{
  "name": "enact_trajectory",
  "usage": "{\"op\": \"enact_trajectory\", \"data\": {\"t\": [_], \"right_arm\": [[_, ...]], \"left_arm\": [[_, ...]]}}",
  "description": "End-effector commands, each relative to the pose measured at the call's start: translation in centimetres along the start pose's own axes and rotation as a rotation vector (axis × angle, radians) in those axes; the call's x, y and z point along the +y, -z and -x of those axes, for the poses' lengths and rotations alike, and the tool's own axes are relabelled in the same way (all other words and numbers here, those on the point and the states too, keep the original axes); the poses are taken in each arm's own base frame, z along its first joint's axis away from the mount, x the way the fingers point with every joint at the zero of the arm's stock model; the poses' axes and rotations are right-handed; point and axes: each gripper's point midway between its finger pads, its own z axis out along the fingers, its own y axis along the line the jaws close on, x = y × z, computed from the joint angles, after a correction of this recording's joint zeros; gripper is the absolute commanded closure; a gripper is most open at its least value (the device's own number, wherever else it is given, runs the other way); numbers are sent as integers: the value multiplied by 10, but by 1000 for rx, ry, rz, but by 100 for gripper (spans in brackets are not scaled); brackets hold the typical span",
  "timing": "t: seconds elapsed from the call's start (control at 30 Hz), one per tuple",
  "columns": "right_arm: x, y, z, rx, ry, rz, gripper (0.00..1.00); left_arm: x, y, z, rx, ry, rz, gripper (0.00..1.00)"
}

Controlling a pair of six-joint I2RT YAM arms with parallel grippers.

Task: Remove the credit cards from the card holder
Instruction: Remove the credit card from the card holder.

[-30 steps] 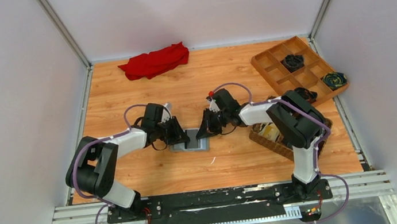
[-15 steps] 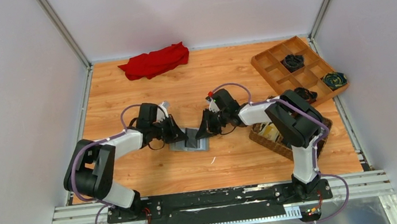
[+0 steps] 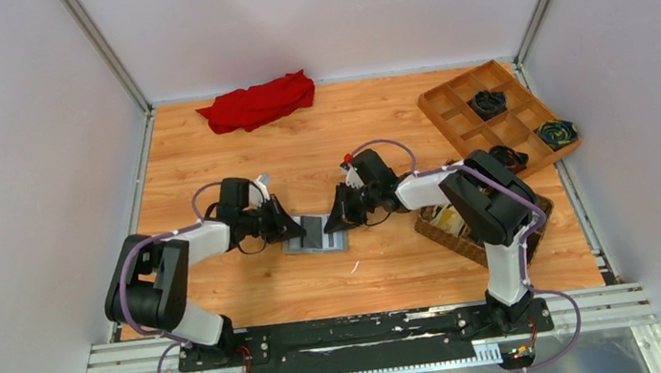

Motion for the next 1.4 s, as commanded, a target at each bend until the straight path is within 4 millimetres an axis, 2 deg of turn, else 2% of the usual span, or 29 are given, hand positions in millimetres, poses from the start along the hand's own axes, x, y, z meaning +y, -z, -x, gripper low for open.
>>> {"op": "enact_trajectory", "data": {"t": [0.0,0.27,0.47,0.57,0.7,1.0,1.13,1.27,1.37], "right_arm": [[-50,-5,-23,48,-56,-160,85],[-48,-4,-23,51,-55,-151,85],[-29,-1,-17,41,-28,-90,80],[-15,3,-11,22,-11,-53,79],[-7,4,-6,11,-7,-40,79],[-13,0,-6,19,-18,-51,79],[-15,-1,-7,20,-21,-56,80],[-16,-1,-7,20,-22,-61,79],[-16,-1,-7,18,-22,-62,80]], "left_arm": [[16,6,-3,-13,26,42,100],[21,5,-6,-2,45,53,100],[13,5,-6,16,41,14,100],[12,3,-9,30,52,2,93],[12,1,-12,44,63,-10,83],[8,0,-10,38,64,-37,80],[4,0,-8,29,68,-56,82],[1,-2,-4,28,70,-68,89],[1,-3,-3,34,73,-73,98]]}}
